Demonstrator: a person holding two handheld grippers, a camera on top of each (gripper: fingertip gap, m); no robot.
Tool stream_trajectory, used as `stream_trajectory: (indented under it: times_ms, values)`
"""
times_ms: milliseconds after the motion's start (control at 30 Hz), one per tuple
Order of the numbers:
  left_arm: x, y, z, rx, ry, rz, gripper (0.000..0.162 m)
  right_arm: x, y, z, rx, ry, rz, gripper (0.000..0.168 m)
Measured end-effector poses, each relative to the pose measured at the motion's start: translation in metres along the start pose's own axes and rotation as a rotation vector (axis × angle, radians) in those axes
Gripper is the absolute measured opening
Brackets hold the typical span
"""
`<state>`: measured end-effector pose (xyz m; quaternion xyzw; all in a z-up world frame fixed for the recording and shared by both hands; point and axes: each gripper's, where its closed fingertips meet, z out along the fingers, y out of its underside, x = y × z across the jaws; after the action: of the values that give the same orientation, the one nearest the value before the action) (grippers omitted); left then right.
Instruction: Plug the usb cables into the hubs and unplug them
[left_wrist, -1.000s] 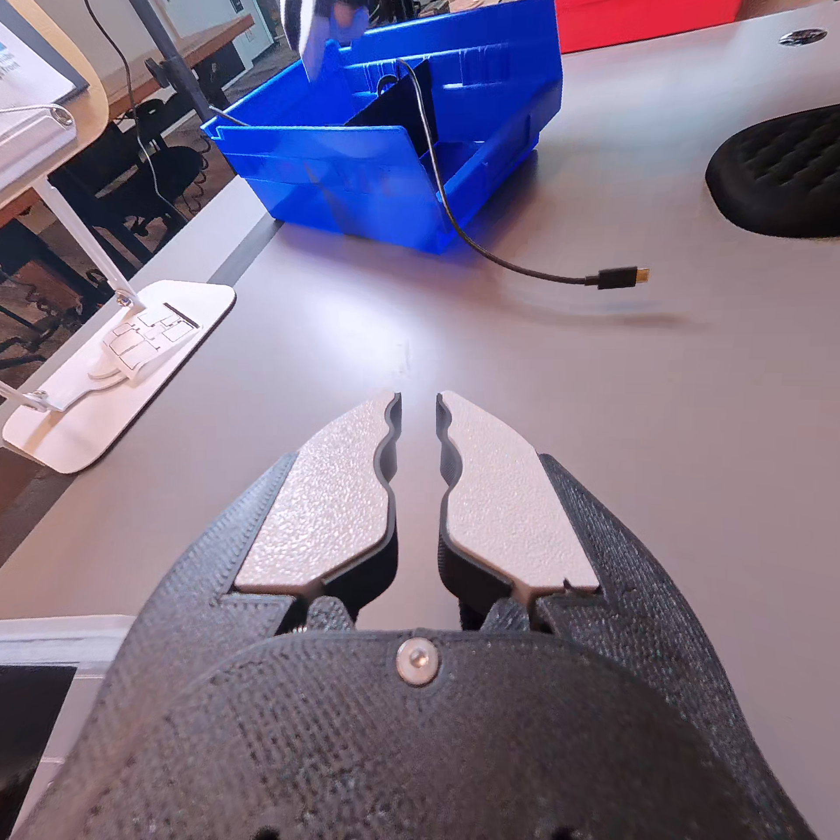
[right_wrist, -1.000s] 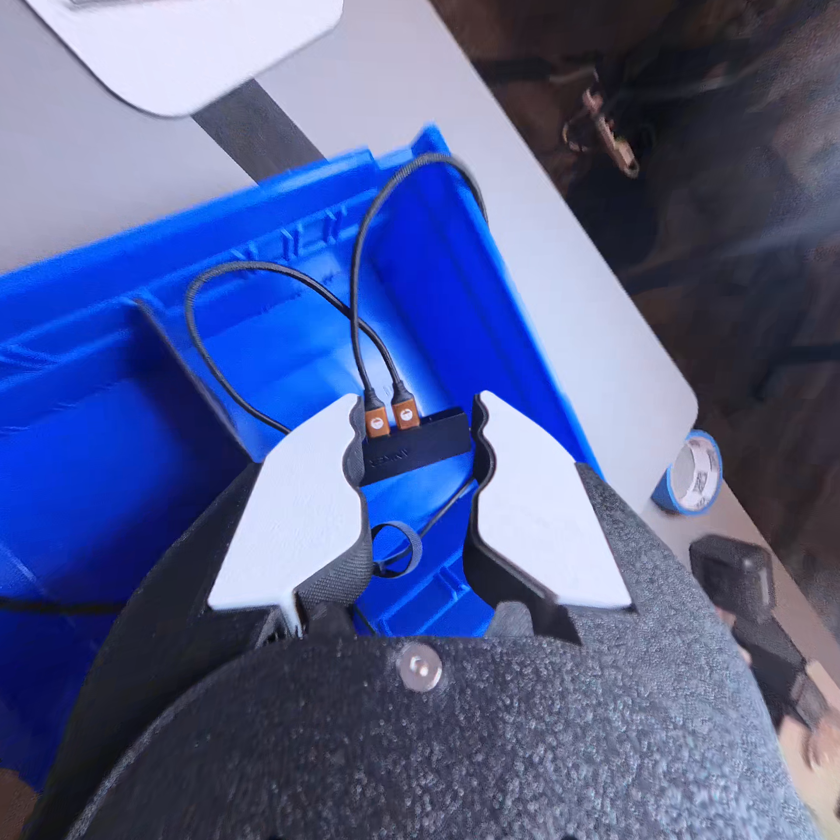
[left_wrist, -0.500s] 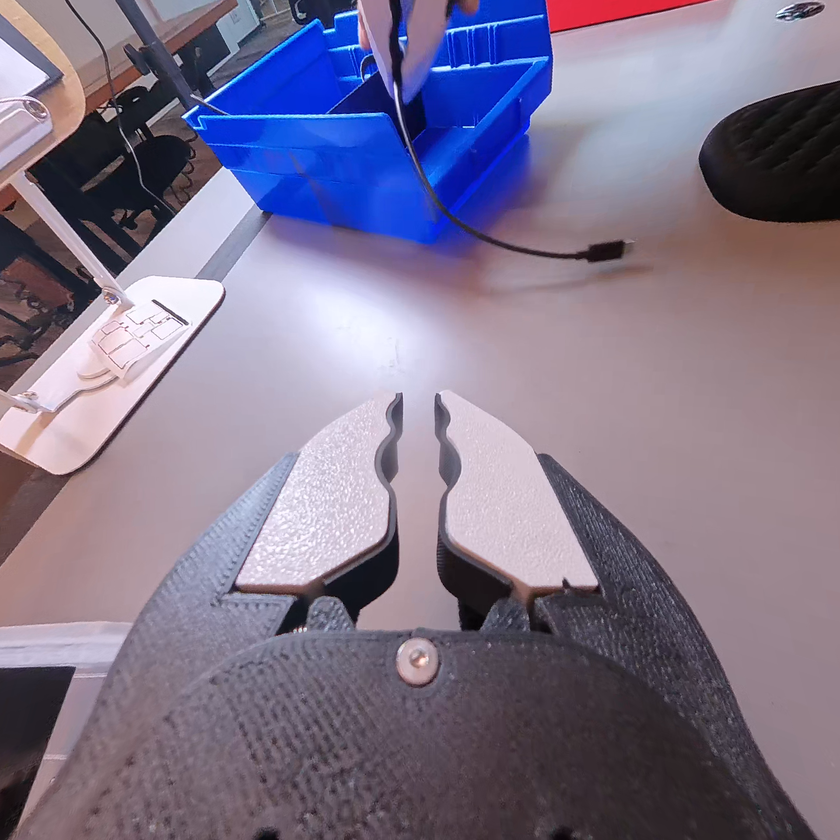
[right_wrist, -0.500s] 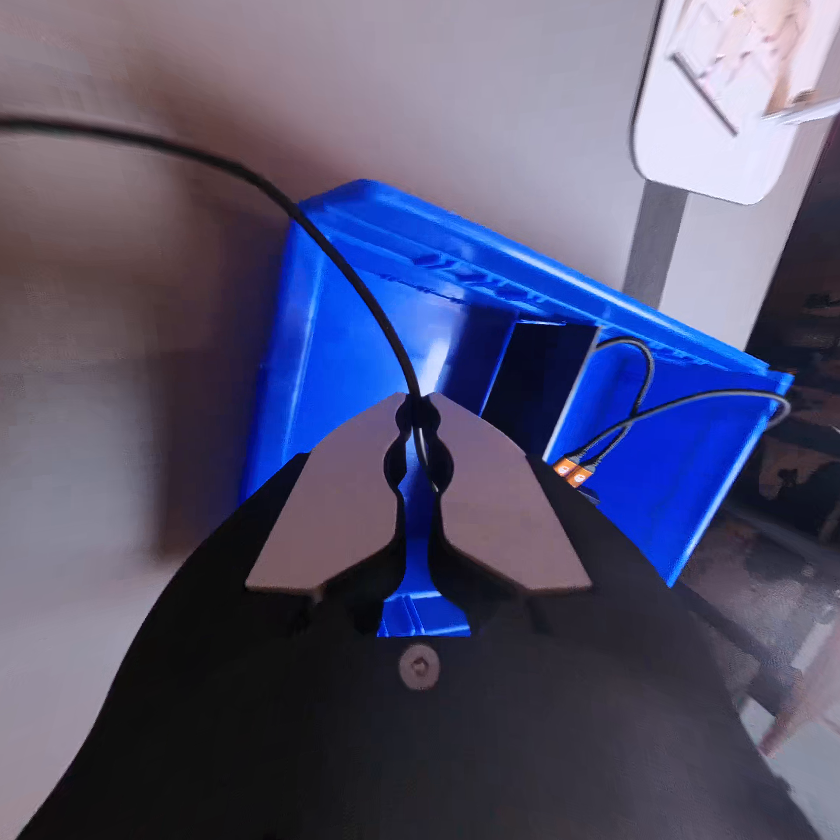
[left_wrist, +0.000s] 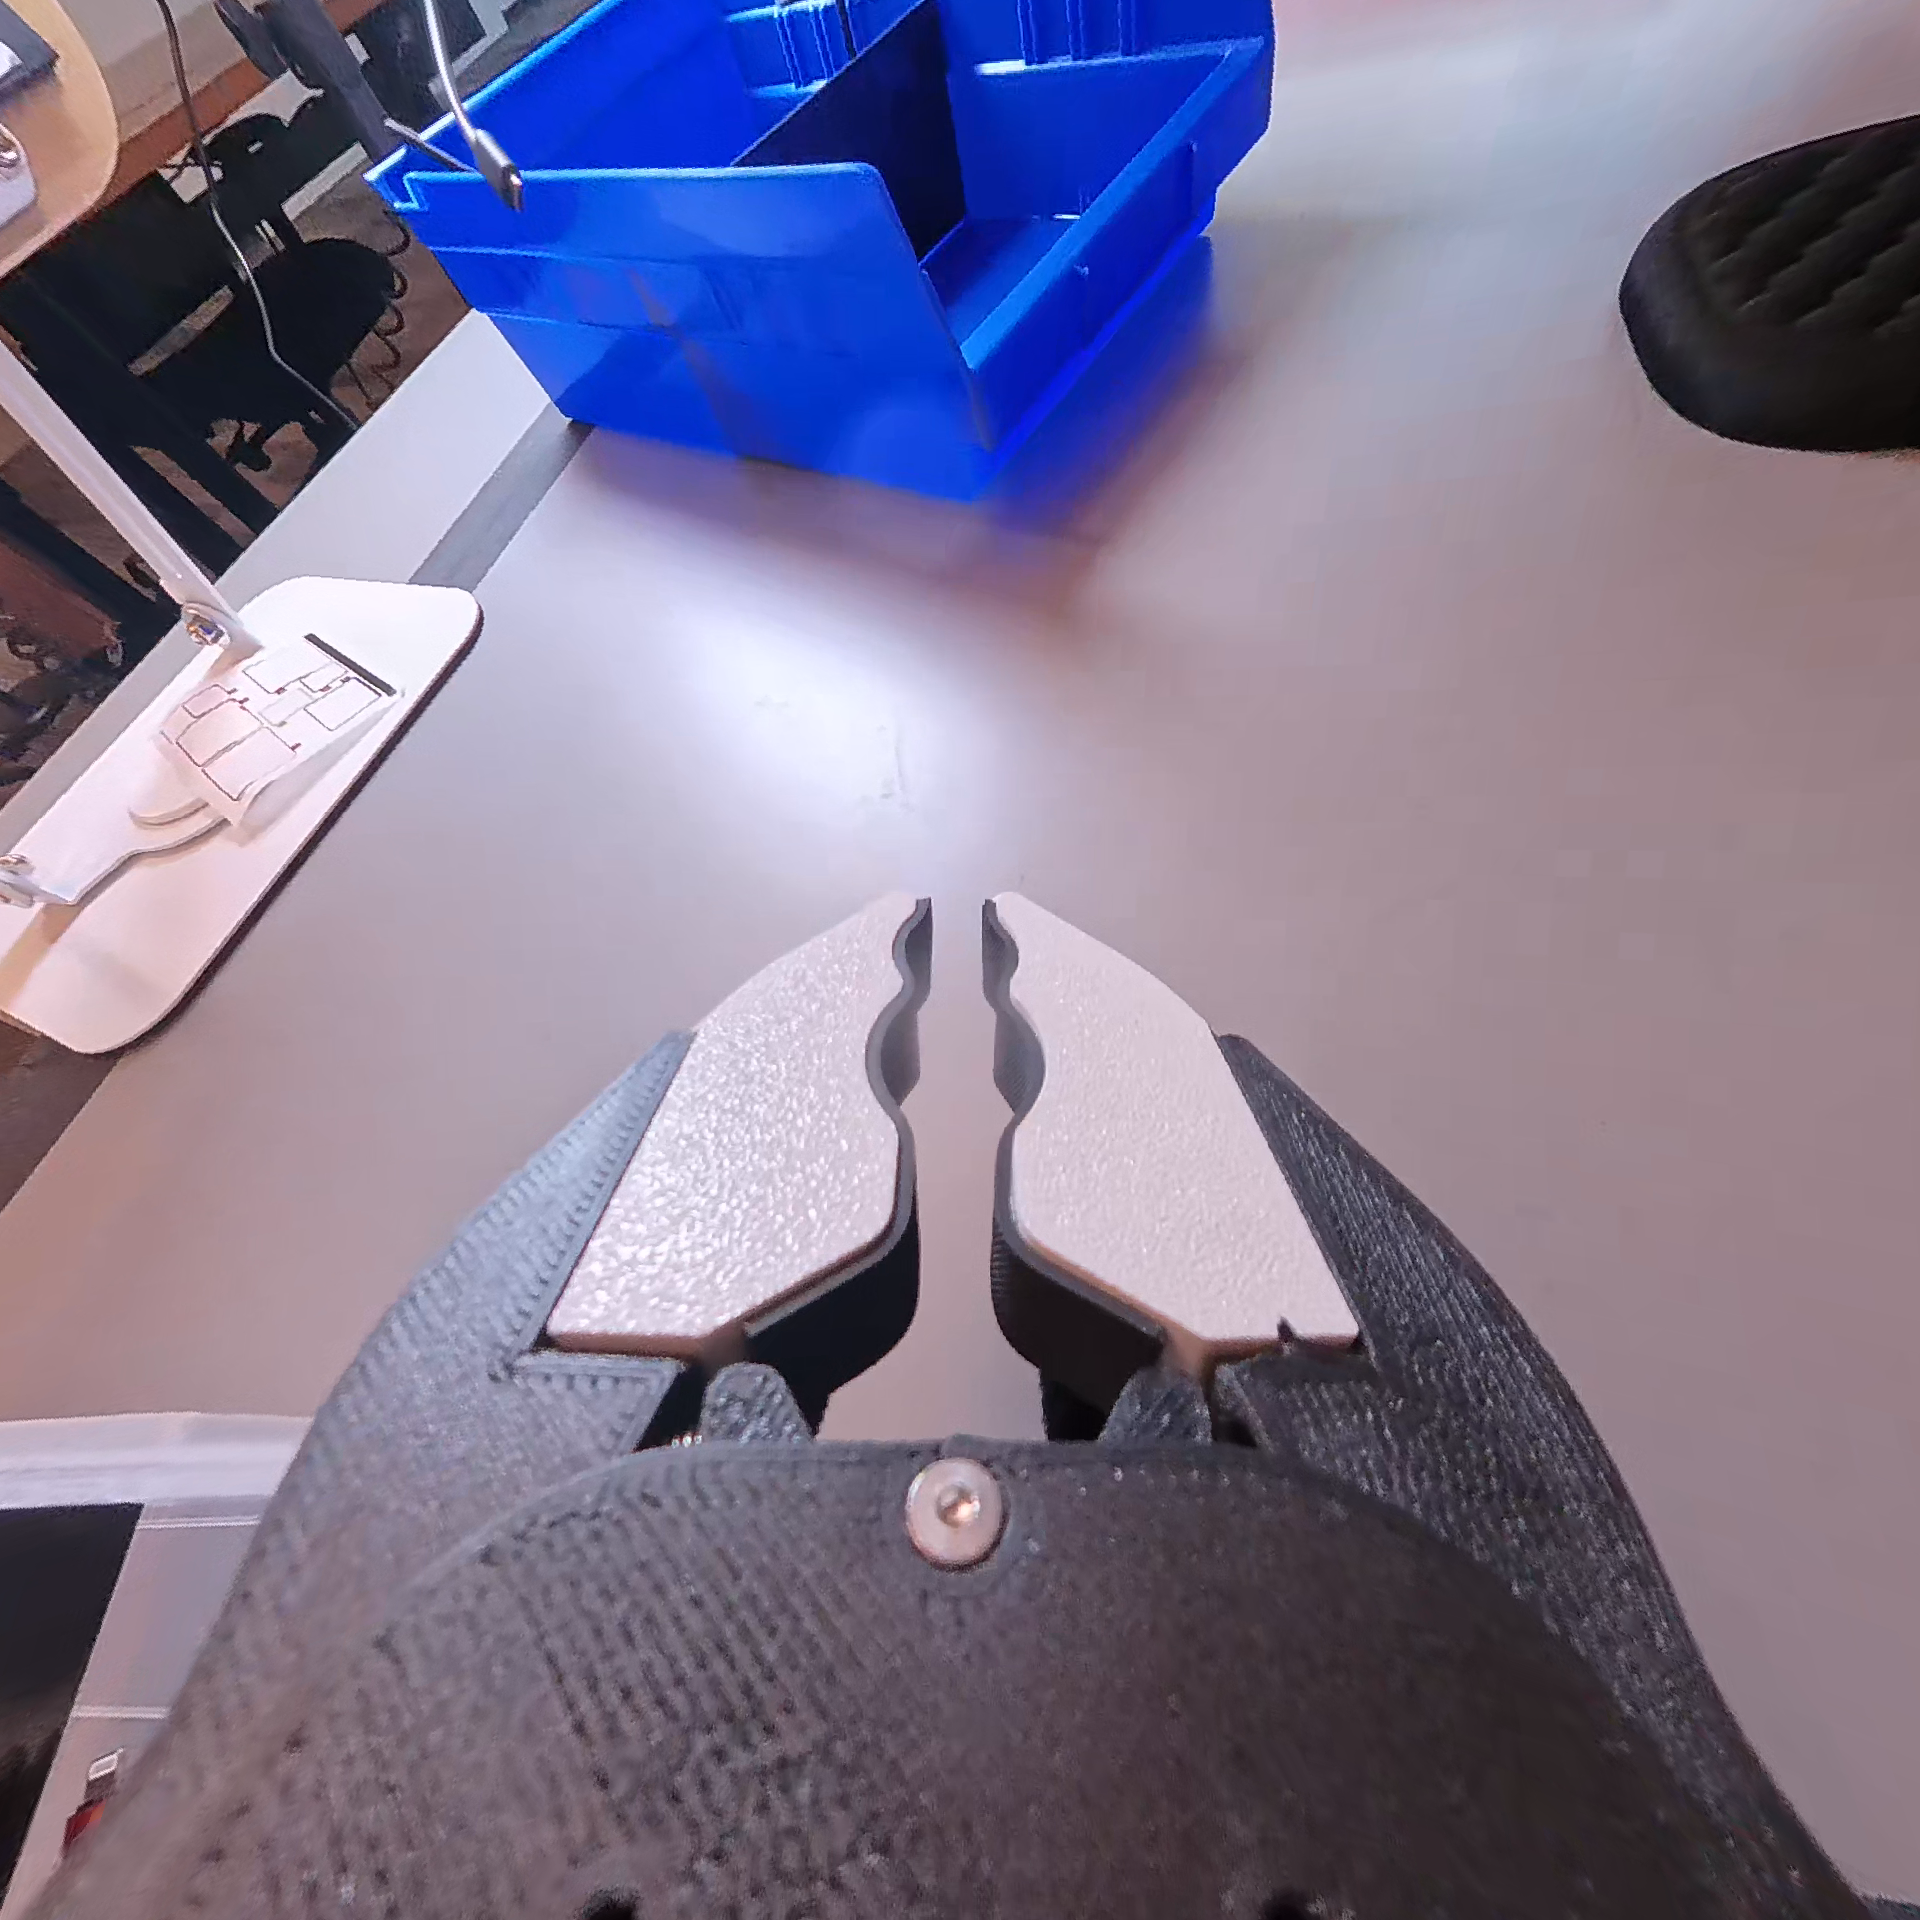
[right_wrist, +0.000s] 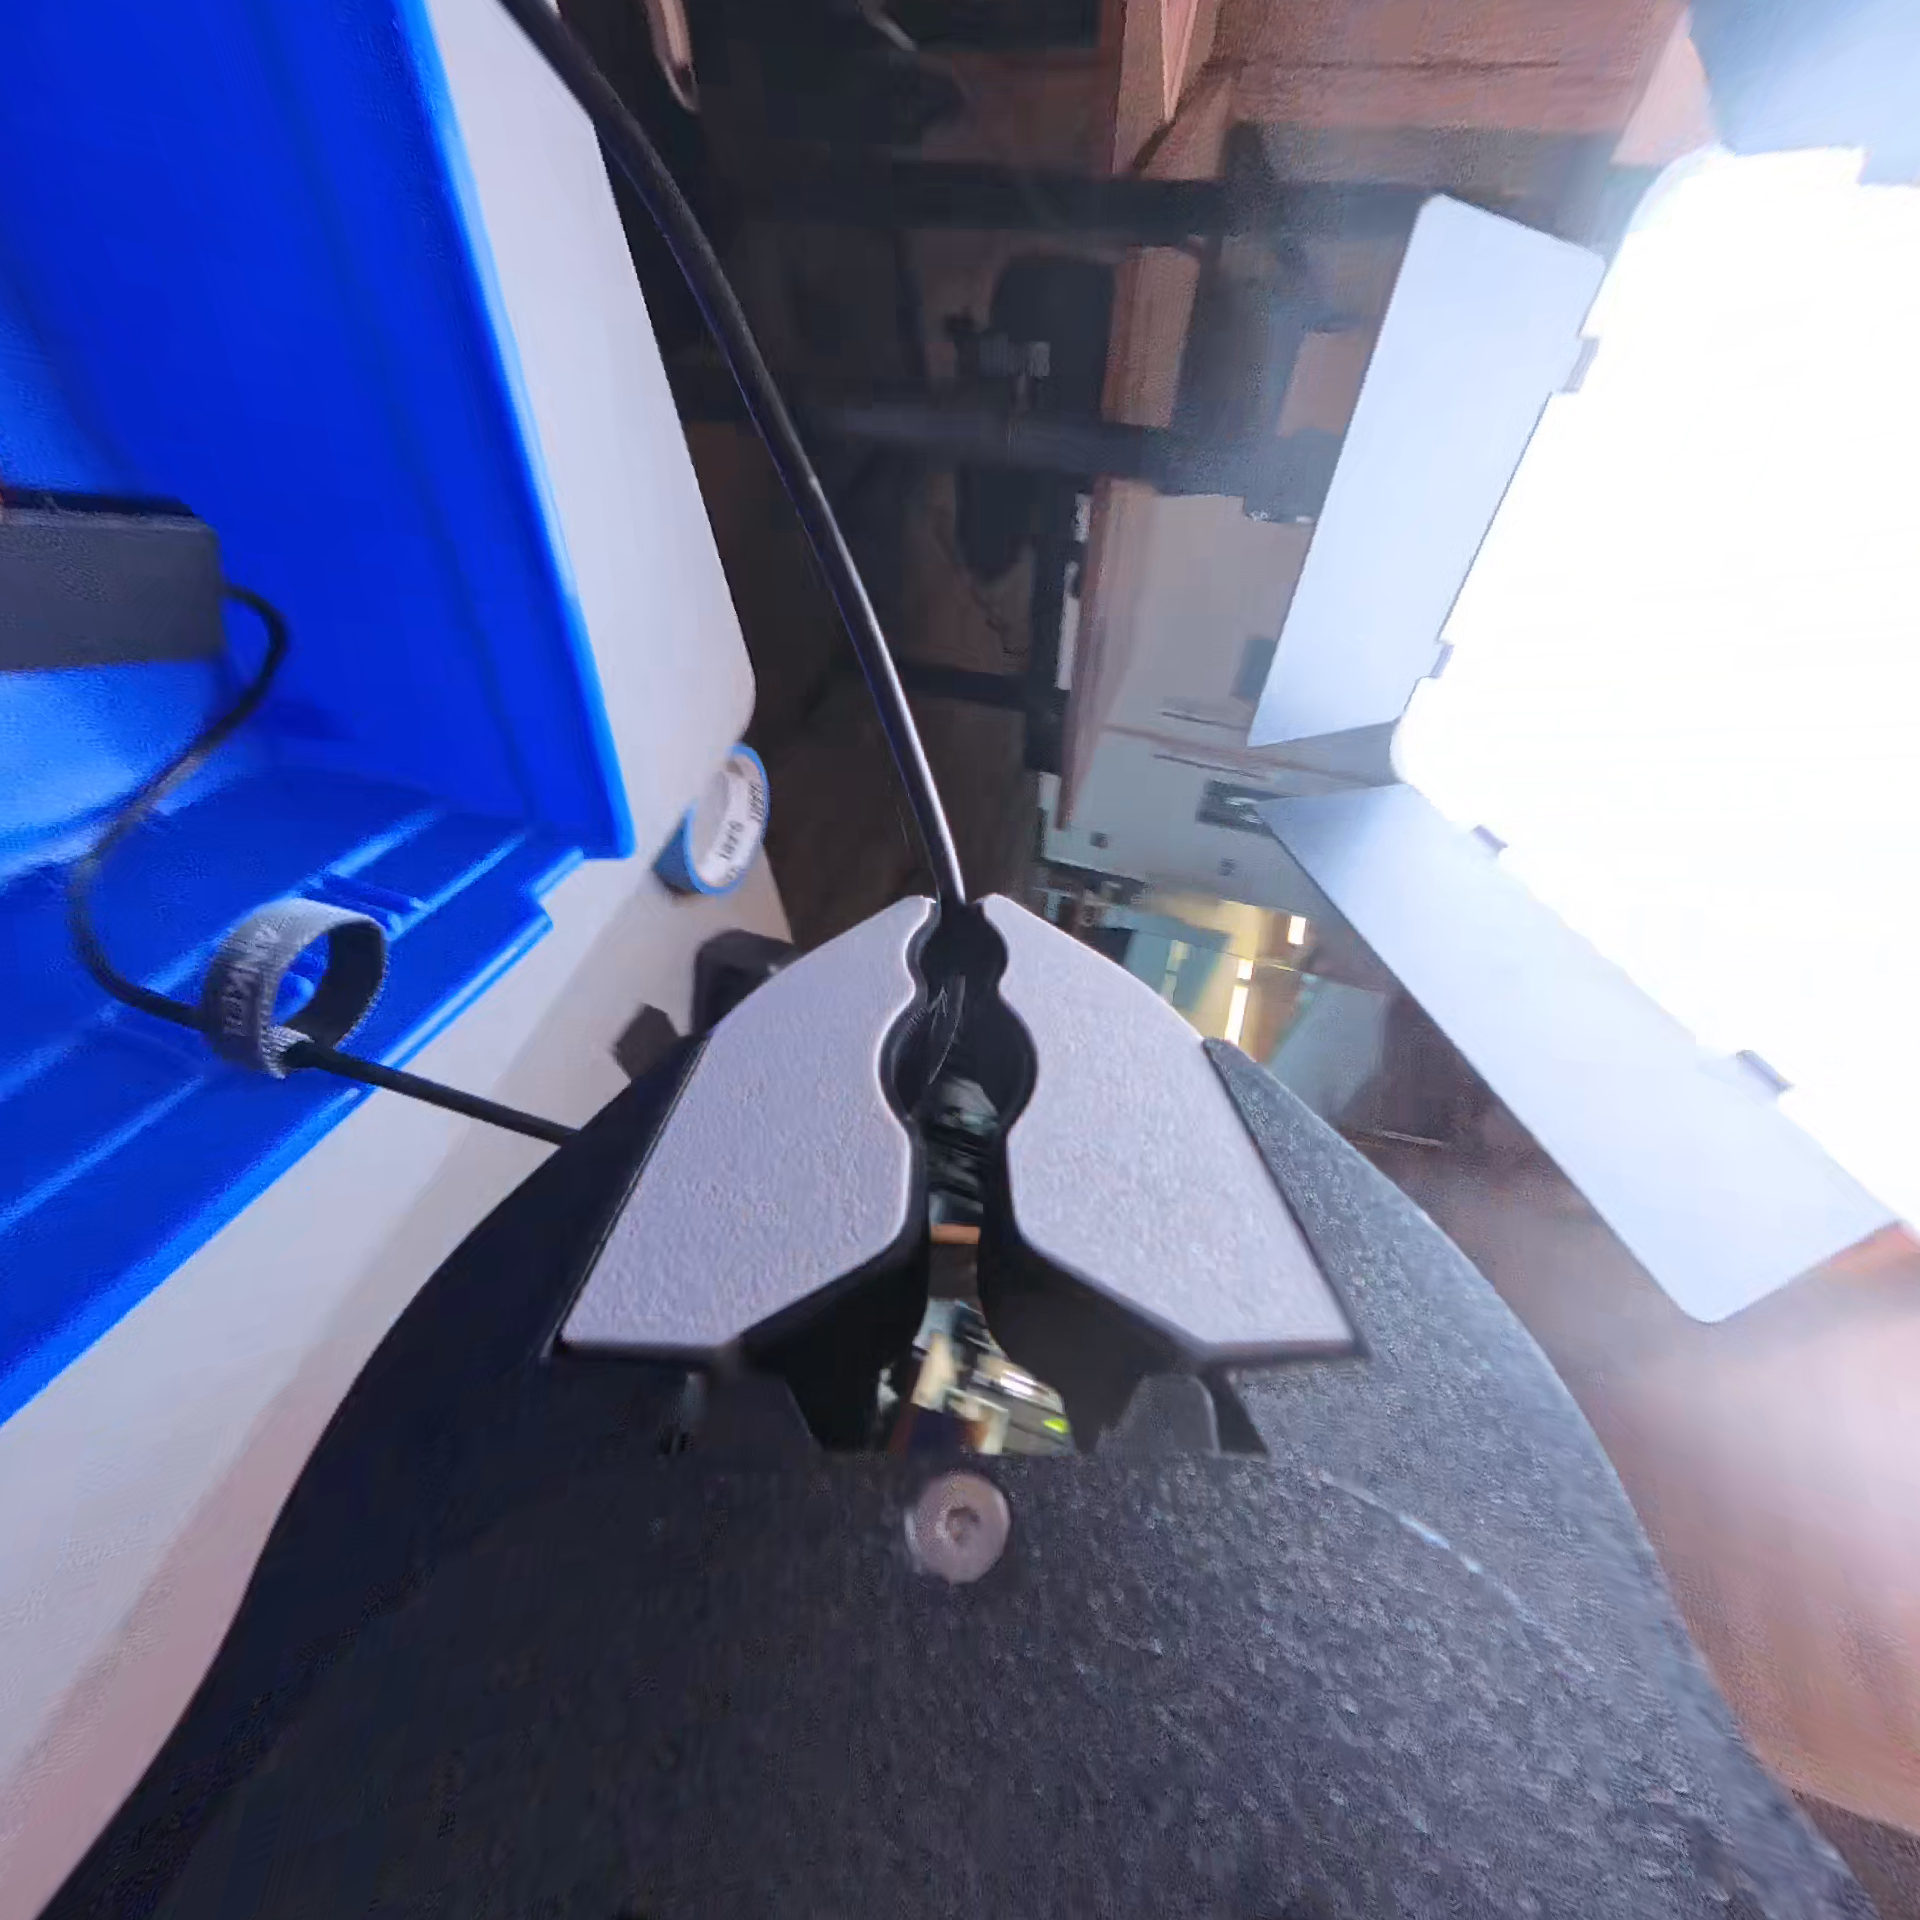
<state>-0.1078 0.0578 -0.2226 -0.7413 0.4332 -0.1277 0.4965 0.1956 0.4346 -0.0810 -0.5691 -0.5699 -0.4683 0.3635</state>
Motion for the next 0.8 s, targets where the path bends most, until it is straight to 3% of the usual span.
stream_trajectory:
  times_ms: [100, 233, 367, 500, 633, 800]
  values:
    - [-0.001, 0.004, 0.001, -0.009, 0.006, -0.008, 0.009, -0.023, 0.011, 0.013, -0.159, 0.025, -0.175, 0.004]
    - [0.0, 0.007, 0.003, -0.019, 0.022, -0.013, 0.008, -0.02, 0.039, 0.03, -0.298, 0.062, -0.204, 0.004]
    - [0.001, 0.011, 0.004, -0.033, 0.031, -0.009, 0.008, -0.021, 0.047, 0.035, -0.271, 0.037, -0.269, 0.004]
    - [0.004, 0.014, 0.008, -0.041, 0.051, -0.017, 0.008, -0.062, -0.014, 0.017, -0.014, -0.088, -0.286, 0.005]
    - [0.009, 0.018, 0.01, -0.066, 0.062, -0.01, 0.008, -0.119, -0.073, -0.001, 0.199, -0.424, -0.113, 0.005]
    - [0.01, 0.016, 0.007, -0.062, 0.061, -0.004, 0.007, -0.149, -0.109, -0.028, 0.358, -0.764, 0.044, 0.007]
